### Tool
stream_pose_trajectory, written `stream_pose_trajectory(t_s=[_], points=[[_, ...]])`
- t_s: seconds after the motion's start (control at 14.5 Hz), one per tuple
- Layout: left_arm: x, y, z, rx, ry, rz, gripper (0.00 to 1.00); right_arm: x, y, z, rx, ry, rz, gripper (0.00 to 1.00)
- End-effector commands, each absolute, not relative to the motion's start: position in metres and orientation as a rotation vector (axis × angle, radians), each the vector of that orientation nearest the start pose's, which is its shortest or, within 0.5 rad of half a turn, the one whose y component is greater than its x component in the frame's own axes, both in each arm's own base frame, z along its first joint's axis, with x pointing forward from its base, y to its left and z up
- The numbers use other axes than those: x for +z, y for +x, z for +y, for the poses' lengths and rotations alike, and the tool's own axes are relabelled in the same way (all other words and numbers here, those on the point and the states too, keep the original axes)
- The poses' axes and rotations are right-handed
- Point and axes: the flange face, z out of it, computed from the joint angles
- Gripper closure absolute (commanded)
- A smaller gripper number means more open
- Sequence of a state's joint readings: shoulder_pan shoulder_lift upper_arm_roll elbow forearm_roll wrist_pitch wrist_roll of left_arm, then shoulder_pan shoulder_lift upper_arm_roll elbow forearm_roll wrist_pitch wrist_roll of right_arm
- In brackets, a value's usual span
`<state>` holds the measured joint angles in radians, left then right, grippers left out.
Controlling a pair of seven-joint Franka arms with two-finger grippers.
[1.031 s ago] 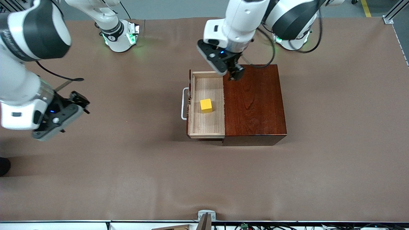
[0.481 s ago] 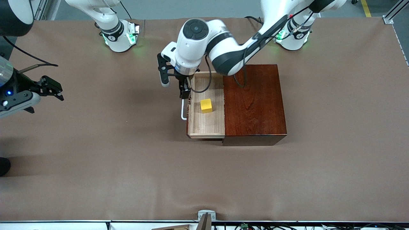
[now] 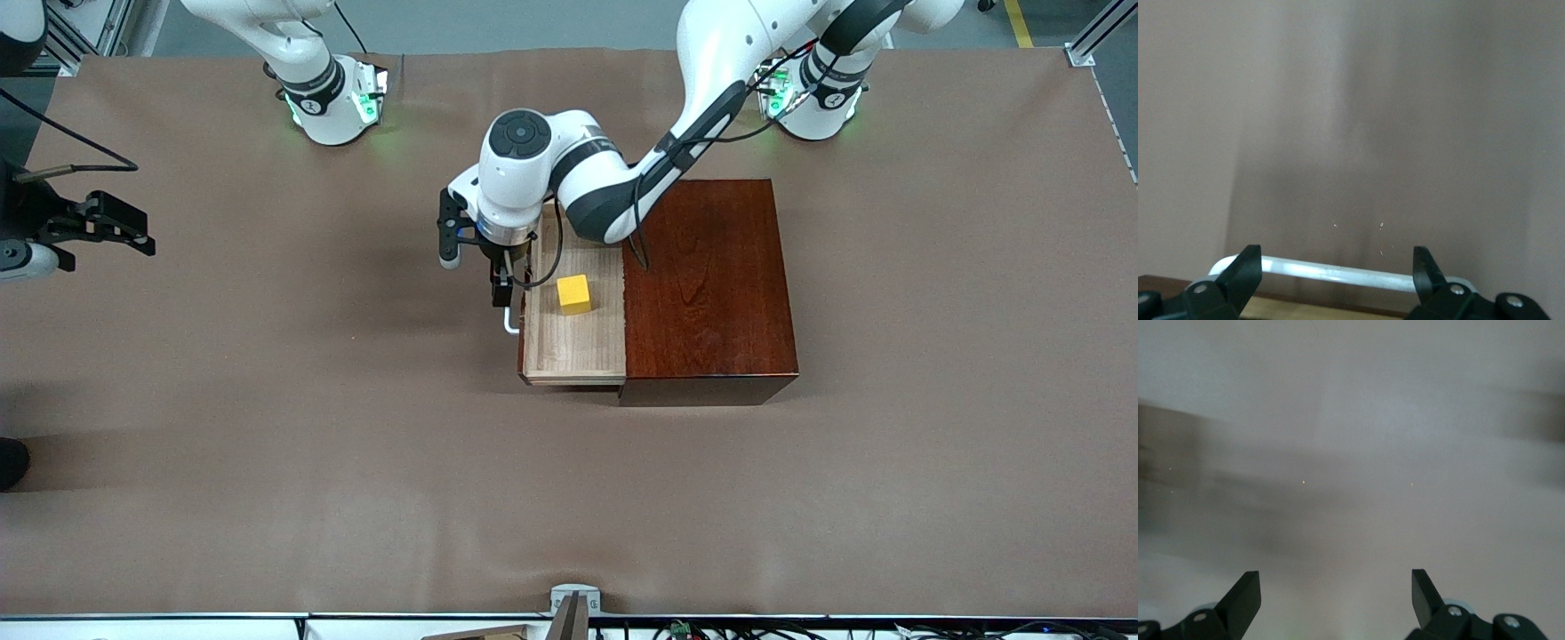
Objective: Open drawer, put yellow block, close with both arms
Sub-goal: 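Move the left gripper down to the drawer handle, then push the drawer shut into the box with the left gripper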
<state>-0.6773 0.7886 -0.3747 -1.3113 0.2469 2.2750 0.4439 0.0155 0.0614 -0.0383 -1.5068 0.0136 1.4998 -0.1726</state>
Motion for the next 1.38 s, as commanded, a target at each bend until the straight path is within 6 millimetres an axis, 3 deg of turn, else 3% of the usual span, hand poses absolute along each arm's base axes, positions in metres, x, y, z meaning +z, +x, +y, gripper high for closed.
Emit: stream_pose_trajectory(t_s=[0.0, 0.28, 0.76, 0.89, 1.03, 1.17, 1.31], points=[[0.311, 0.45, -0.619, -0.307, -2.327, 2.209, 0.0, 0.613, 0.552, -0.006, 0.135, -3.099, -0.133, 0.0], [0.317, 0.45, -0.607, -0.175, -2.313, 2.177, 0.0, 0.609, 0.522, -0.005, 0.12, -3.075, -0.131, 0.0], [0.318, 0.456, -0.583, 0.019, -2.294, 2.113, 0.0, 0.616, 0.52, -0.001, 0.099, -3.077, -0.061, 0.0], [0.335, 0.465, -0.567, 0.057, -2.267, 2.063, 0.0, 0.619, 0.522, -0.004, 0.083, -3.092, -0.061, 0.0], [0.333, 0.467, -0.556, 0.137, -2.238, 2.031, 0.0, 0.62, 0.525, -0.009, 0.078, -3.094, -0.063, 0.0], [0.344, 0.468, -0.55, 0.154, -2.218, 2.01, 0.0, 0.636, 0.526, -0.008, 0.023, -3.116, -0.075, 0.0], [0.344, 0.468, -0.546, 0.179, -2.176, 1.993, 0.0, 0.639, 0.526, -0.01, 0.022, -3.139, -0.08, 0.0]])
